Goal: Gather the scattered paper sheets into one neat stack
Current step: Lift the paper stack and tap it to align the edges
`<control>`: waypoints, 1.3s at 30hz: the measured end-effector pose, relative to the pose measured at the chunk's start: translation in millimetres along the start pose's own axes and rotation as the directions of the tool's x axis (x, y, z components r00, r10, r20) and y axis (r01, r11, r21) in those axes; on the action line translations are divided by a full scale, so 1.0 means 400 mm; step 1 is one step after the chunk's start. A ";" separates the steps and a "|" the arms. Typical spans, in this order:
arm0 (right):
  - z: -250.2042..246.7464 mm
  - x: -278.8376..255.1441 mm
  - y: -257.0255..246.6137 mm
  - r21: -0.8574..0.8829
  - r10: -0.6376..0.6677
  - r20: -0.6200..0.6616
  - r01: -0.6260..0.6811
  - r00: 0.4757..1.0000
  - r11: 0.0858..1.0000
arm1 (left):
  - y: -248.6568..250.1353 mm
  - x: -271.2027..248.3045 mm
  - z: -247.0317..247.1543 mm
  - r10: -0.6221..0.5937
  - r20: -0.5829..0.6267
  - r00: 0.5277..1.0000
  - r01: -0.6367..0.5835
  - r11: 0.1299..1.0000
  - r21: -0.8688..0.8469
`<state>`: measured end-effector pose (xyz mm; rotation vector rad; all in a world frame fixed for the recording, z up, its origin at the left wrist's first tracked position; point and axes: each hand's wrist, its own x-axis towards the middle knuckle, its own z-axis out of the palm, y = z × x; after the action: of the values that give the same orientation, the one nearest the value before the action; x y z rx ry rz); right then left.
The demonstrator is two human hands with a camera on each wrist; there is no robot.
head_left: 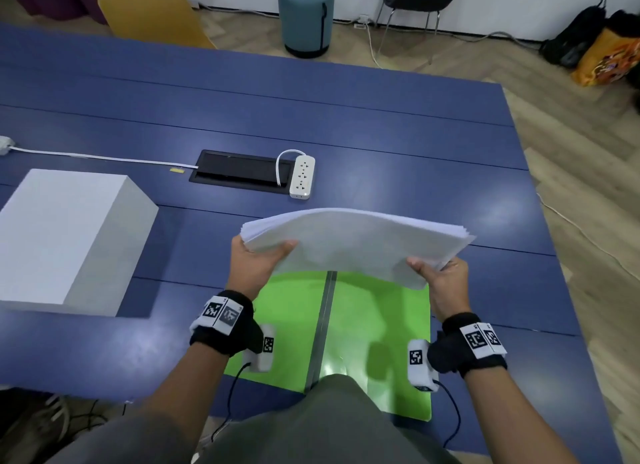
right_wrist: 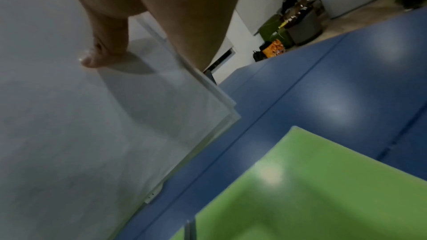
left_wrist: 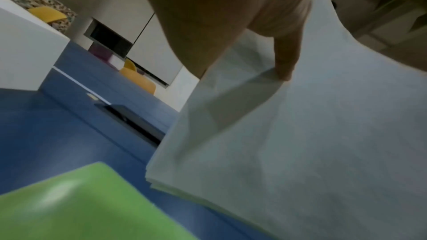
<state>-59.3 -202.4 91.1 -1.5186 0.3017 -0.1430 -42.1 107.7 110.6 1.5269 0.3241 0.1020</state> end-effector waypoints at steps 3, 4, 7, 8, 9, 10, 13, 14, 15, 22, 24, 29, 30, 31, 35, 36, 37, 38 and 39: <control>-0.024 -0.012 0.072 -0.102 0.127 0.030 -0.123 0.991 0.987 | -0.082 0.000 -0.019 -0.019 0.163 0.986 0.000 0.993 0.115; -0.028 -0.014 0.095 -0.152 0.154 0.040 -0.147 0.987 0.977 | -0.112 -0.002 -0.020 -0.054 0.198 0.979 0.021 0.987 0.162; -0.022 -0.017 0.142 -0.229 0.165 0.087 -0.141 0.982 0.963 | -0.181 -0.014 -0.011 -0.133 0.206 0.969 0.078 0.964 0.254; -0.020 -0.016 0.147 -0.225 0.165 0.071 -0.145 0.984 0.964 | -0.191 -0.016 -0.006 -0.138 0.187 0.973 0.087 0.962 0.258; -0.018 -0.015 0.144 -0.221 0.163 0.044 -0.149 0.986 0.964 | -0.195 -0.016 -0.003 -0.134 0.169 0.977 0.089 0.965 0.248; -0.016 -0.014 0.133 -0.212 0.155 0.020 -0.147 0.988 0.966 | -0.186 -0.015 -0.001 -0.119 0.157 0.980 0.081 0.970 0.228; -0.005 -0.009 0.071 -0.147 0.071 -0.024 -0.074 0.997 0.986 | -0.136 -0.011 0.000 -0.023 0.110 0.994 0.002 0.982 0.187; 0.003 -0.011 0.045 -0.135 0.021 -0.037 -0.026 0.999 0.991 | -0.114 -0.012 0.003 0.019 0.080 0.997 -0.033 0.983 0.180; 0.013 -0.011 0.020 -0.123 -0.034 -0.054 0.027 0.998 0.992 | -0.093 -0.015 0.011 0.064 0.044 0.997 -0.071 0.984 0.162; 0.109 -0.039 -0.055 -0.018 -0.273 -0.158 0.274 0.949 0.962 | 0.018 -0.043 0.096 0.198 -0.229 0.953 -0.207 0.978 -0.016; 0.098 -0.062 -0.029 -0.017 -0.272 -0.153 0.273 0.950 0.962 | -0.009 -0.053 0.077 0.189 -0.217 0.958 -0.186 0.982 0.036; 0.053 -0.119 0.132 -0.238 0.027 0.105 -0.001 0.994 0.971 | -0.188 -0.085 0.000 0.004 -0.094 0.996 0.017 0.975 0.222; 0.056 -0.119 0.153 -0.253 0.059 0.104 -0.031 0.993 0.967 | -0.214 -0.083 -0.004 -0.075 -0.115 0.991 0.097 0.976 0.196; 0.063 -0.115 0.164 -0.256 0.085 0.077 -0.062 0.993 0.965 | -0.234 -0.077 -0.006 -0.138 -0.131 0.982 0.159 0.973 0.165; 0.068 -0.084 0.140 -0.206 0.116 -0.005 -0.114 0.993 0.972 | -0.238 -0.034 -0.013 -0.175 -0.144 0.974 0.190 0.977 0.099; 0.056 -0.075 0.125 -0.204 0.068 0.015 -0.064 0.998 0.977 | -0.217 -0.023 -0.024 -0.140 -0.110 0.984 0.152 0.983 0.102; 0.041 -0.065 0.110 -0.206 0.005 0.041 0.004 0.999 0.978 | -0.197 -0.010 -0.040 -0.078 -0.036 0.996 0.081 0.990 0.113; 0.026 -0.054 0.102 -0.209 -0.062 0.061 0.074 0.996 0.975 | -0.175 -0.002 -0.055 0.001 0.068 0.998 -0.010 0.992 0.126; 0.016 -0.046 0.094 -0.213 -0.103 0.072 0.117 0.992 0.970 | -0.156 0.002 -0.066 0.071 0.173 0.982 -0.096 0.985 0.142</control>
<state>-78.4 -189.2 55.7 -1.7538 0.1886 -0.1554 -56.8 130.2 48.4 1.6863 0.1354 0.0152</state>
